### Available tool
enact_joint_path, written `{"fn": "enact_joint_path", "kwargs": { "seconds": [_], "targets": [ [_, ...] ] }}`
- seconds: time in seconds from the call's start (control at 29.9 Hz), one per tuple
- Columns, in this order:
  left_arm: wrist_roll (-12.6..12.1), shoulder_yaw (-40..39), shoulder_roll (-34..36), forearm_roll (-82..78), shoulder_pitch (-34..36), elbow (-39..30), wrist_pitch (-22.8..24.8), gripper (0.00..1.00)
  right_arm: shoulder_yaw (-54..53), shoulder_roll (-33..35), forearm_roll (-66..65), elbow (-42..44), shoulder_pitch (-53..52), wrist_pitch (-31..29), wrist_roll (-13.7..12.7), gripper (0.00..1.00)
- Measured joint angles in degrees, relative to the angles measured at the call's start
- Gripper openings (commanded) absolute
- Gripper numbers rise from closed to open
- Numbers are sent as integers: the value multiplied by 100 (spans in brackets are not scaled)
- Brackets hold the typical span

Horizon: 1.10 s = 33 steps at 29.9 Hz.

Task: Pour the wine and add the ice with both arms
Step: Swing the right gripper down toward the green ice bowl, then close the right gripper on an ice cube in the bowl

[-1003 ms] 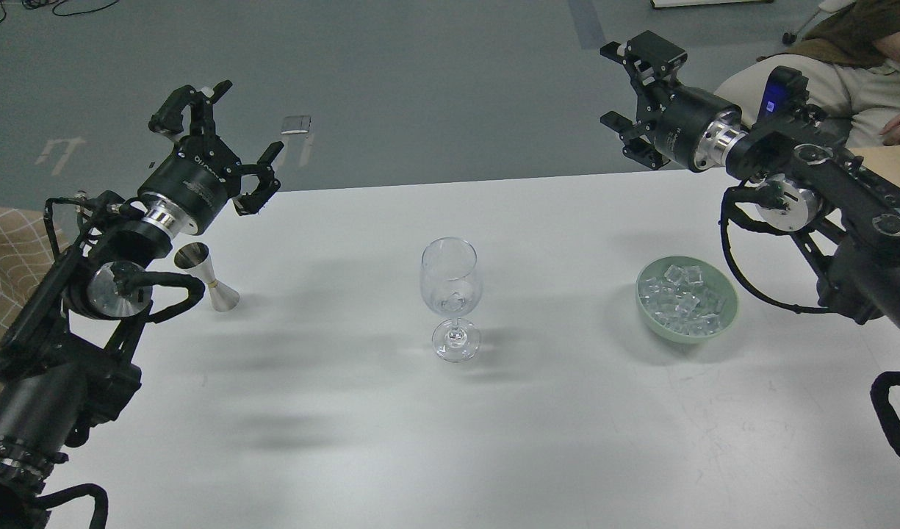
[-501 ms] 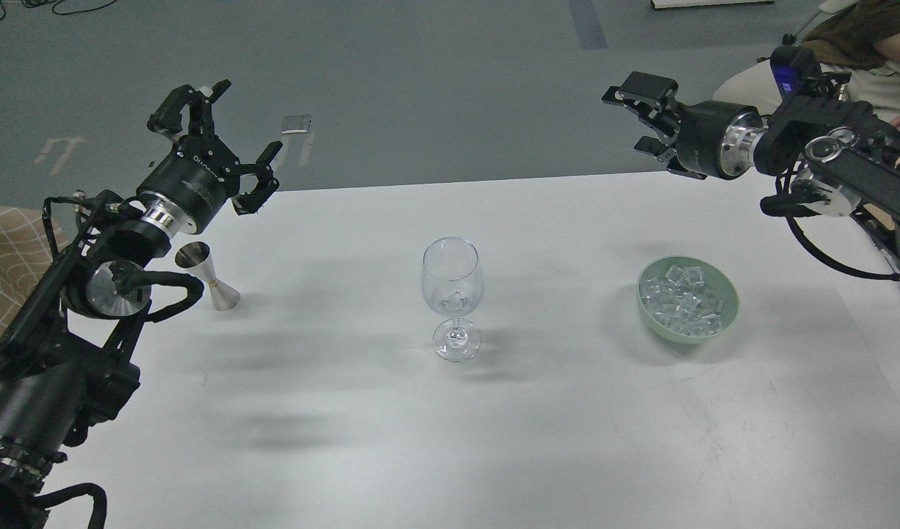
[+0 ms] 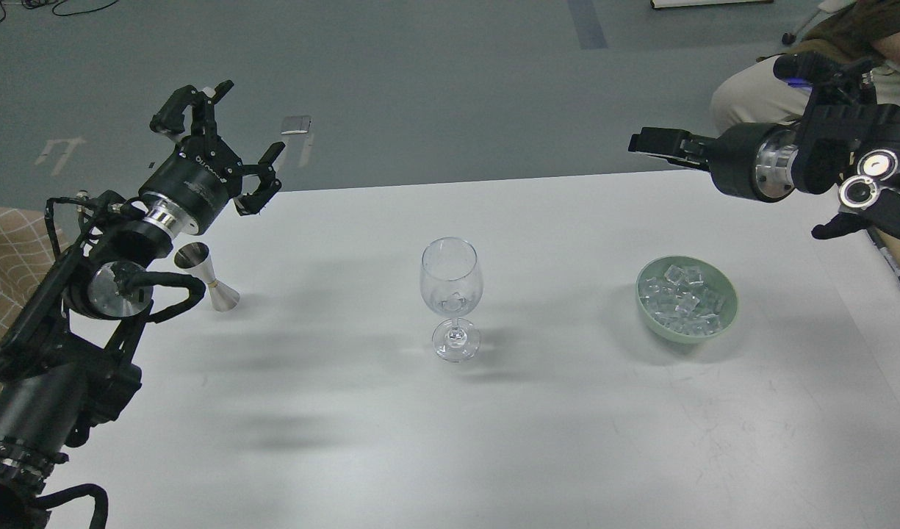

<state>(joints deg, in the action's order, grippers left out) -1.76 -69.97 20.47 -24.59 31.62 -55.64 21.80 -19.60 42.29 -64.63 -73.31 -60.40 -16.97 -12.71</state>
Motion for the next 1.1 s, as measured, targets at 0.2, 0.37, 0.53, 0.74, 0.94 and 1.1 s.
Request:
{"fn": "enact_joint_path", "kwargs": {
  "seconds": [0.2, 0.37, 0.53, 0.74, 0.94, 1.1],
  "targets": [
    [0, -1, 7, 5, 4, 0, -1, 98, 406, 352, -564, -550, 13, -192, -106, 97],
    [0, -1, 7, 5, 4, 0, -1, 98, 766, 481, -880, -810, 5, -241, -109, 95],
    [0, -1, 7, 5, 4, 0, -1, 98, 1005, 499, -1260, -855, 15, -258, -109, 94],
    [9, -1, 9, 8, -9, 0, -1, 98, 1135, 486, -1340, -861, 26, -480, -109, 85],
    [15, -6, 9, 8, -31, 0, -1, 98, 1240, 459, -1342, -863, 99, -638, -109, 82],
    [17, -16, 9, 11, -42, 0, -1, 98, 1386, 456, -1342, -857, 119, -668, -109, 81]
  ]
}}
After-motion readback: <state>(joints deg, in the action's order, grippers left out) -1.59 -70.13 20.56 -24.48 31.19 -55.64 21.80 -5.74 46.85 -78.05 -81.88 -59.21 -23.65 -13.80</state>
